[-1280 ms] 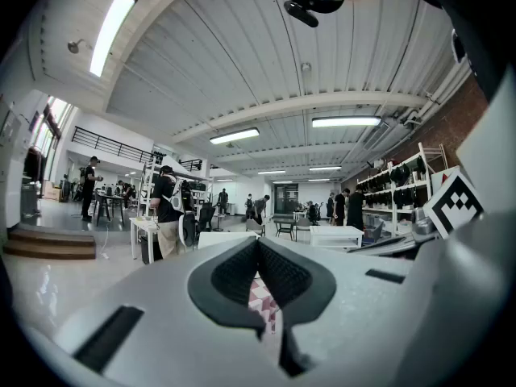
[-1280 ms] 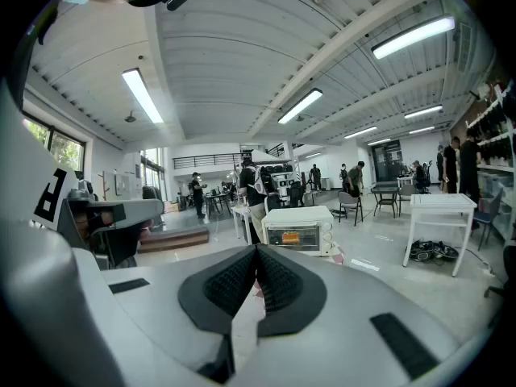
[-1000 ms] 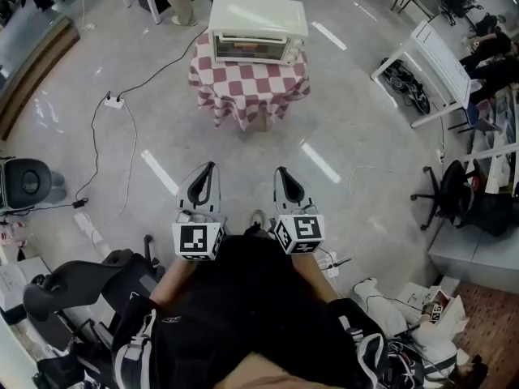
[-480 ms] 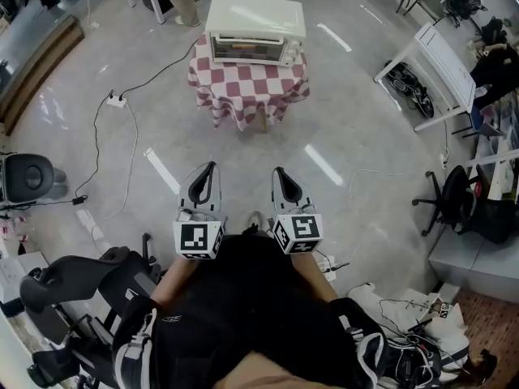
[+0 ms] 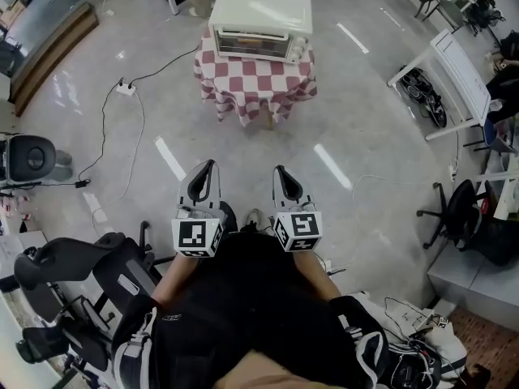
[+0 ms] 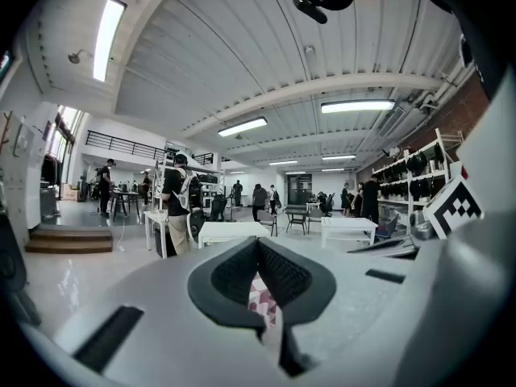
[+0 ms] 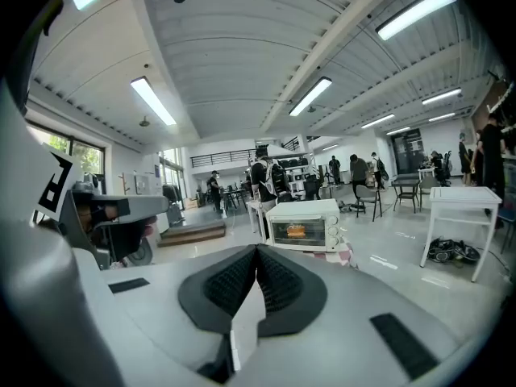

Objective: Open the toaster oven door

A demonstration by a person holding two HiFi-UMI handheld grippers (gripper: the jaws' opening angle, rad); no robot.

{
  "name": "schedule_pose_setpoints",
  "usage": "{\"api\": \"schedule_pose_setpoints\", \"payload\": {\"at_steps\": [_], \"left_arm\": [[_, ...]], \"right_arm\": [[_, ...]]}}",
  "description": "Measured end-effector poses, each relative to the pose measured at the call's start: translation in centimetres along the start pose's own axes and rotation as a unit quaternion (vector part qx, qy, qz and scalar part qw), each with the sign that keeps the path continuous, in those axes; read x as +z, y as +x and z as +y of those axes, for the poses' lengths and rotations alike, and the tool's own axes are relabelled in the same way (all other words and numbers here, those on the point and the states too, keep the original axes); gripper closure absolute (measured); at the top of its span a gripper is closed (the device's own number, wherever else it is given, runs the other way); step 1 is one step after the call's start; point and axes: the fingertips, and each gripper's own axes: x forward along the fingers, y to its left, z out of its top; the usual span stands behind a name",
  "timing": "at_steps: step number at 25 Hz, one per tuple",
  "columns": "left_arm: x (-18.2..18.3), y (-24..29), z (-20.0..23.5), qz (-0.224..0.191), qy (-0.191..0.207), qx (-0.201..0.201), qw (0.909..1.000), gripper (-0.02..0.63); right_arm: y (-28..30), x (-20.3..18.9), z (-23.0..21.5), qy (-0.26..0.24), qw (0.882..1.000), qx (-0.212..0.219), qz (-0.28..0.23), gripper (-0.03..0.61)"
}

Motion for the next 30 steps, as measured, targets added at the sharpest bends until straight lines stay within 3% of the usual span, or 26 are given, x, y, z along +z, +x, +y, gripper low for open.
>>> {"api": "schedule_pose_setpoints", "payload": {"at_steps": [12, 23, 30], "left_arm": [[-1.6, 6.1, 2.6, 0.019, -0.008, 0.006, 0.9998, 0.604], [1.5, 18.6, 11.1, 0.008, -0.01, -0.01, 0.9999, 0.604], [1.0, 25.2, 16.6, 0.032, -0.01, -0.023, 0.9992, 0.604]], "right_arm": [[6.5, 1.0, -1.9, -0.006, 1.0, 0.012, 0.006, 0.555], [18.5, 6.5, -4.1, -0.023, 1.0, -0.016, 0.006, 0.555], [24.8, 8.6, -4.7, -0.02, 0.999, -0.043, 0.007, 0.555]]}}
